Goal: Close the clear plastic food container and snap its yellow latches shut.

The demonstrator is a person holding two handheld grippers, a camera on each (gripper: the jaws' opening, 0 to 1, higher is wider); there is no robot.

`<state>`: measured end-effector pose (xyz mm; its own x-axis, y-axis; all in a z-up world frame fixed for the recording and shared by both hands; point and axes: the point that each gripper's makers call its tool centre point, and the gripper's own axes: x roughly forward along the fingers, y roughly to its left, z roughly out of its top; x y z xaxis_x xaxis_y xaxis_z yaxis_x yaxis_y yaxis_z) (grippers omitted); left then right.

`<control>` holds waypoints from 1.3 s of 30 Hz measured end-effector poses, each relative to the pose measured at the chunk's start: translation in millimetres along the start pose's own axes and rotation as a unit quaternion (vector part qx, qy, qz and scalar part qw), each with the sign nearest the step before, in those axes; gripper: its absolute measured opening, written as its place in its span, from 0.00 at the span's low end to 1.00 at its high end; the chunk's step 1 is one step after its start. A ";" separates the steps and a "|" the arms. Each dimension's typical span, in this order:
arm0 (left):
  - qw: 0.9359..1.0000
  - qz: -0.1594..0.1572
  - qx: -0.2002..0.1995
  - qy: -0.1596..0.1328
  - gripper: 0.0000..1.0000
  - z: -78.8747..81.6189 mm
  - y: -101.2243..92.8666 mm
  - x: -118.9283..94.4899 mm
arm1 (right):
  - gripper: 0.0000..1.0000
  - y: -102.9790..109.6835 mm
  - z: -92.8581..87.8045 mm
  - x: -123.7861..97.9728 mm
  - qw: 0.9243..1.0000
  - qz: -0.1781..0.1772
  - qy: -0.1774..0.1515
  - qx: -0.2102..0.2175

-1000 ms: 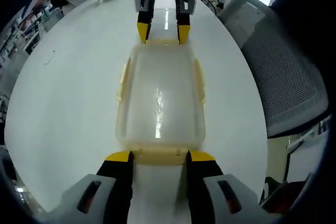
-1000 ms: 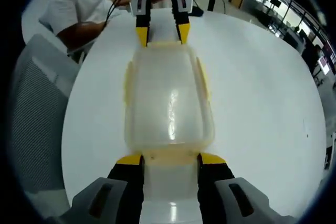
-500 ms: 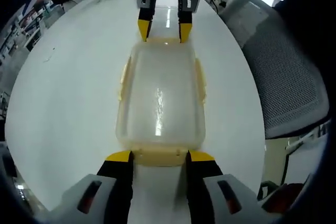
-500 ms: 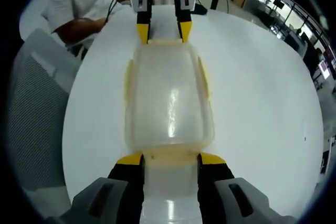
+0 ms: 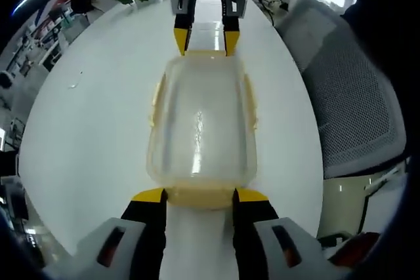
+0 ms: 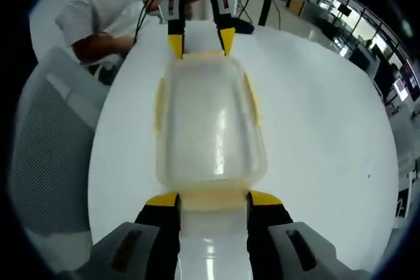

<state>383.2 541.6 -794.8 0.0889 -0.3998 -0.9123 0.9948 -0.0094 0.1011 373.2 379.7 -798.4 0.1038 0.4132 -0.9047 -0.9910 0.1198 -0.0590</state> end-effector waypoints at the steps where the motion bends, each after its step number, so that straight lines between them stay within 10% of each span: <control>1: 1.000 0.002 0.001 0.000 0.39 2.0 1.7 -2.1 | 0.39 -1.3 0.0 -1.4 1.000 0.000 0.000 0.001; 39: 1.000 0.008 -0.014 0.011 0.38 37.2 7.9 -21.3 | 0.38 -11.8 -9.2 -41.9 1.000 0.006 -0.007 -0.006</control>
<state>387.4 516.0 -759.8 0.1058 -0.3792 -0.9192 0.9942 0.0237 0.1047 379.8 352.6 -763.8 0.0925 0.4270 -0.8995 -0.9932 0.1043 -0.0526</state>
